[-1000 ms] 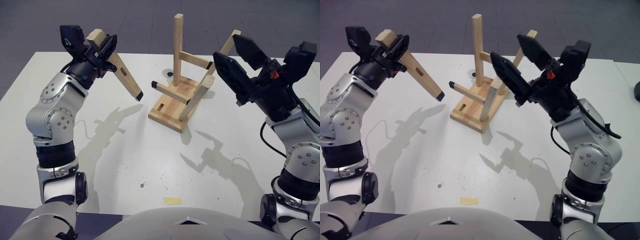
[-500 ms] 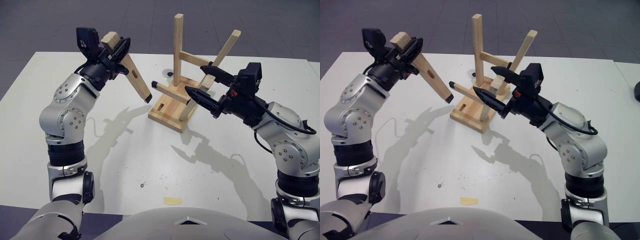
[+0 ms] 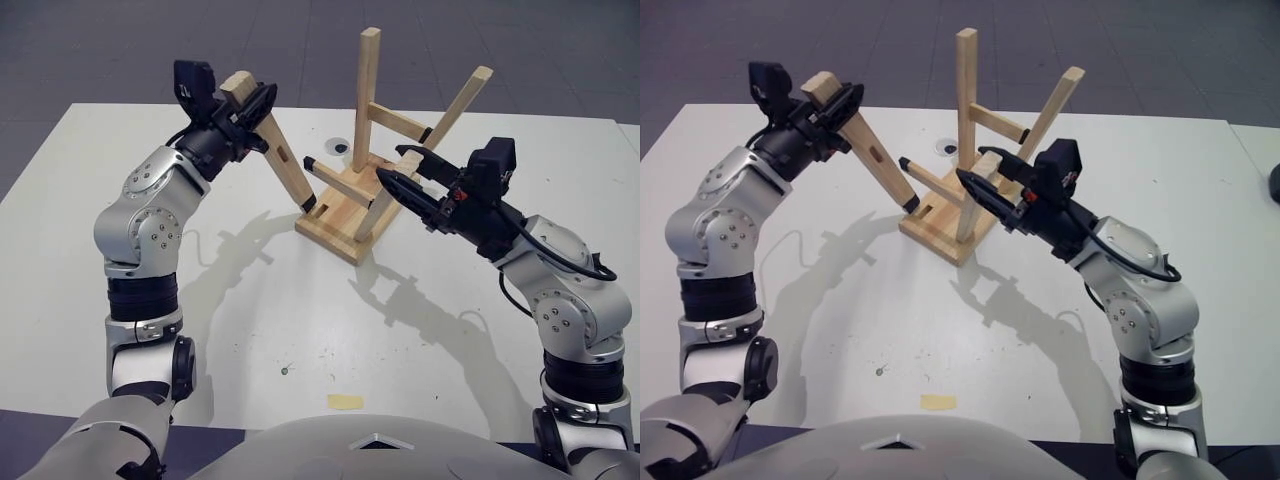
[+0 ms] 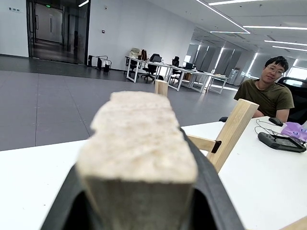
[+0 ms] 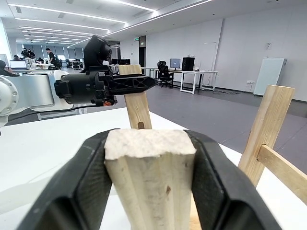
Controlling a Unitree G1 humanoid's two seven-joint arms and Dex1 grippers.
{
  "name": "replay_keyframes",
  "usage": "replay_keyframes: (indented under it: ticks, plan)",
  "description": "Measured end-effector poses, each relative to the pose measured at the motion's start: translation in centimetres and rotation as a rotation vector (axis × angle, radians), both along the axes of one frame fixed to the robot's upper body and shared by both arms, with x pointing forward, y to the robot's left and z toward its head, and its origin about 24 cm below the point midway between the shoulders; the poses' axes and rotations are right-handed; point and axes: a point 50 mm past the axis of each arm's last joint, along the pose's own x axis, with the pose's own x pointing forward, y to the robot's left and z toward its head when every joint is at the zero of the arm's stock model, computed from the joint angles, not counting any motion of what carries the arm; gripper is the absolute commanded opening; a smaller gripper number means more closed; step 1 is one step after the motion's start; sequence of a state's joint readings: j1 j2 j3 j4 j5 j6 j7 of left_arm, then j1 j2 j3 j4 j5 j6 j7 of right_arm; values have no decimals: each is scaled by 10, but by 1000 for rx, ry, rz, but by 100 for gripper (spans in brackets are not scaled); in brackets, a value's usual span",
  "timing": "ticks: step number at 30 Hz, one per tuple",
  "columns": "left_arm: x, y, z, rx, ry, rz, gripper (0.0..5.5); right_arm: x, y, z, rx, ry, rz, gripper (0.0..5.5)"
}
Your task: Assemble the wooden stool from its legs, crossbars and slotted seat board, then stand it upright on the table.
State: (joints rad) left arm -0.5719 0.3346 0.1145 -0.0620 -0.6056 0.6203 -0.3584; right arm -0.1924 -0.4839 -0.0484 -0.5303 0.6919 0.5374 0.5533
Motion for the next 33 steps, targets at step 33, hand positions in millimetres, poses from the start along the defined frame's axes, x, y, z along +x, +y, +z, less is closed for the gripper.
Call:
replay_keyframes:
  ticks: [33]
  plan:
    - [0, -23, -10, 287, -109, -1, 102, -7, 6, -5, -16, -23, -5, 211]
